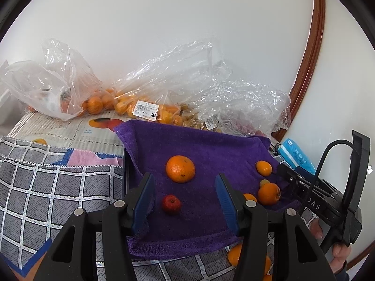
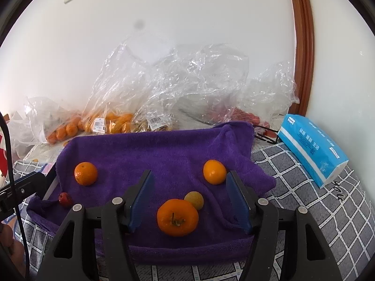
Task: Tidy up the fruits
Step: 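Move both tools back toward the loose fruits on the bed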
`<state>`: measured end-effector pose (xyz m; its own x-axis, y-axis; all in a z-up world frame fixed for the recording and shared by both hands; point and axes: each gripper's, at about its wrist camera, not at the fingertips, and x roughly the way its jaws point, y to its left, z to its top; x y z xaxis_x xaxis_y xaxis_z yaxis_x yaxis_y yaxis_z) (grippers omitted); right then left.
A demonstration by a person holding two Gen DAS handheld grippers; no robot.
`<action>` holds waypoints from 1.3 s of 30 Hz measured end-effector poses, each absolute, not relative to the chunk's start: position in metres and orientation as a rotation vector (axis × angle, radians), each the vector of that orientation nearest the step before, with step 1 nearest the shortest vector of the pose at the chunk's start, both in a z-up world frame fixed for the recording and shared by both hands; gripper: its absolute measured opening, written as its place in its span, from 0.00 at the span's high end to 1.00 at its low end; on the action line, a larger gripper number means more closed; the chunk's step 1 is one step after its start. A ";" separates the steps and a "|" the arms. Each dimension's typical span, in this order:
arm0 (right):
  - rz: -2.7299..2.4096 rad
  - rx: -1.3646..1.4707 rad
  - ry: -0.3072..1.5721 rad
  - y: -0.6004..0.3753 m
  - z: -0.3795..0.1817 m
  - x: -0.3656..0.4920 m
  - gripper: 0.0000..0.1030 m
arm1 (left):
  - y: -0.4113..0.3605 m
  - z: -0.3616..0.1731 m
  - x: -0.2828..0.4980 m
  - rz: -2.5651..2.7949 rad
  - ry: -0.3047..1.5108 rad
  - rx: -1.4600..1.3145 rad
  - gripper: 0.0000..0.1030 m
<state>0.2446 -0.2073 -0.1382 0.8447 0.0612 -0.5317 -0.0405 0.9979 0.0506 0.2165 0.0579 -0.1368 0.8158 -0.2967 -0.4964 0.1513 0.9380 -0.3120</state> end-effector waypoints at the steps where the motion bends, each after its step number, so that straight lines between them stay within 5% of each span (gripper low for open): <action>1: 0.051 0.045 0.554 -0.208 -0.136 0.243 0.36 | 0.058 -0.136 0.216 -0.241 0.568 -0.264 0.50; 15: 0.011 -0.018 0.576 -0.198 -0.108 0.212 0.33 | 0.053 -0.116 0.201 -0.306 0.548 -0.275 0.53; 25: 0.021 -0.002 0.647 -0.193 -0.095 0.159 0.32 | 0.061 -0.083 0.163 -0.279 0.484 -0.260 0.41; 39: 0.051 0.025 0.634 -0.181 -0.101 0.106 0.32 | 0.097 -0.122 0.105 -0.136 0.597 -0.175 0.42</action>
<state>0.1063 -0.1814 -0.1013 0.8047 0.0554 -0.5910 -0.0401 0.9984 0.0390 0.1047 0.0968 -0.1218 0.8190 -0.1777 -0.5456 0.0767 0.9762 -0.2027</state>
